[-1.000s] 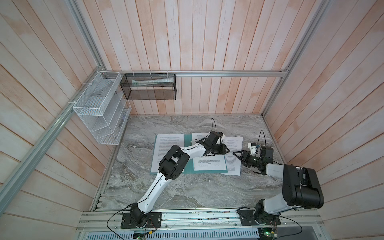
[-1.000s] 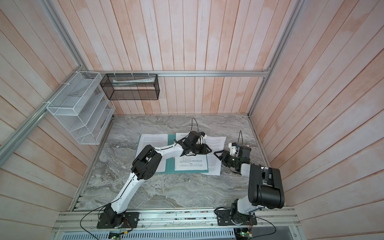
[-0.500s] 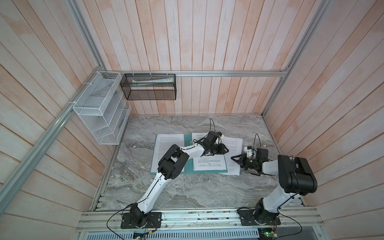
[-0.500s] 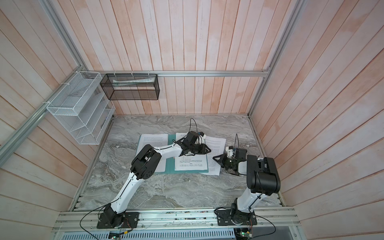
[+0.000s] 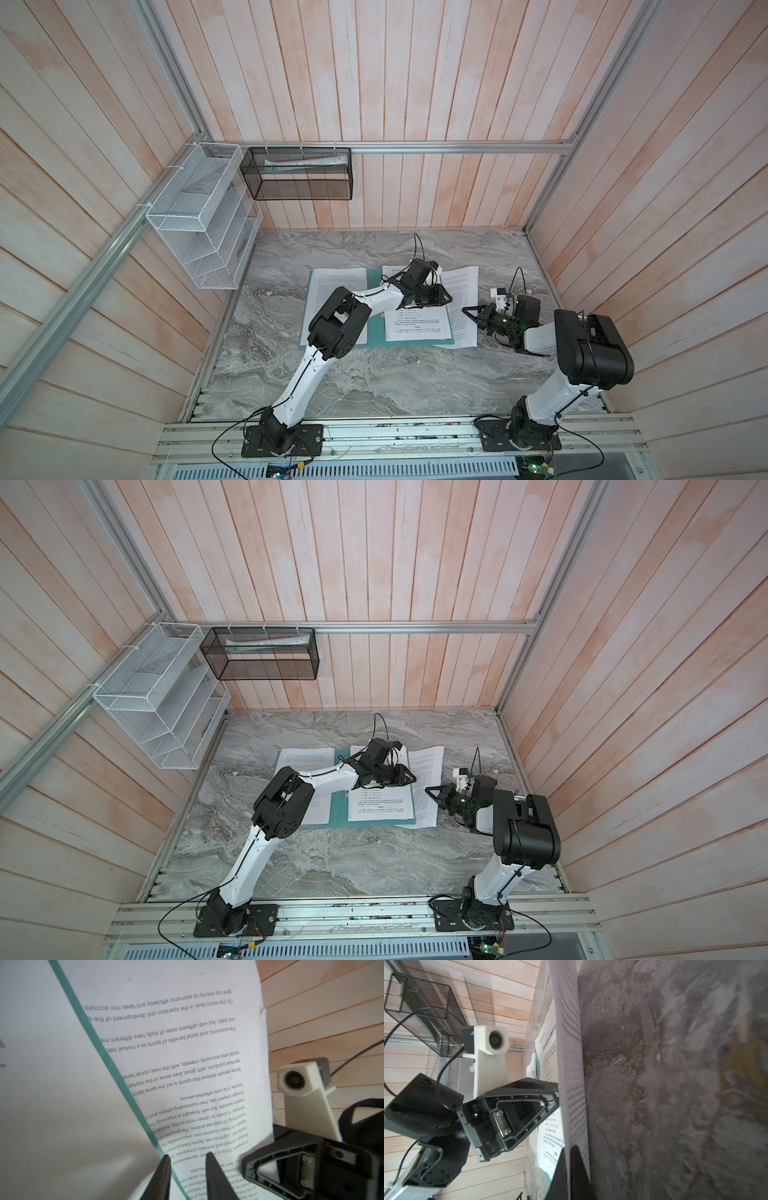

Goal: Put the files into the folder

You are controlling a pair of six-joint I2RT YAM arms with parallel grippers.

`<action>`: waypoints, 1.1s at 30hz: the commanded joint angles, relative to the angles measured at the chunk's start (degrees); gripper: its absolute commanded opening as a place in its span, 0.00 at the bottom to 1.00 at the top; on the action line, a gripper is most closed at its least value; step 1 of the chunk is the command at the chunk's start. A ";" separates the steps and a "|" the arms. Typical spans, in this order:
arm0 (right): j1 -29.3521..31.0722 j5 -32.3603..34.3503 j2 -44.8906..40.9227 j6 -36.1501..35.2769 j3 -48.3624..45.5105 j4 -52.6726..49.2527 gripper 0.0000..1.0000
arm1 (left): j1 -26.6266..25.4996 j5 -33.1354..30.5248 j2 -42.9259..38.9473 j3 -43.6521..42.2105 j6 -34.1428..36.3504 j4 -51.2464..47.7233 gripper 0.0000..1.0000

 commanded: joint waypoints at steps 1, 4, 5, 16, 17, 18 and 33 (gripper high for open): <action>-0.56 -5.36 3.85 8.45 -1.66 15.81 0.00 | 0.09 1.87 -6.01 -0.95 -0.36 0.89 0.32; -0.60 -6.33 5.98 12.08 -2.36 22.53 0.00 | 0.05 1.89 -8.91 -1.99 -0.32 1.10 0.31; -0.55 -6.50 6.56 13.30 -2.49 24.27 0.00 | 0.09 1.89 -9.72 -2.28 -0.15 0.93 0.31; -0.25 -6.18 13.47 39.33 -3.52 57.15 0.00 | 0.77 0.93 -19.57 -9.24 0.51 1.44 0.31; -0.21 -6.01 12.66 39.99 -3.51 57.15 0.00 | 0.86 0.71 -20.29 -9.80 0.68 1.40 0.31; -0.11 -5.84 11.73 40.88 -3.28 57.20 0.00 | 1.03 0.51 -21.10 -10.52 0.85 1.39 0.31; 4.72 -2.31 -3.33 47.67 5.26 50.63 0.00 | 6.53 -1.91 -36.28 -27.16 0.09 5.42 0.31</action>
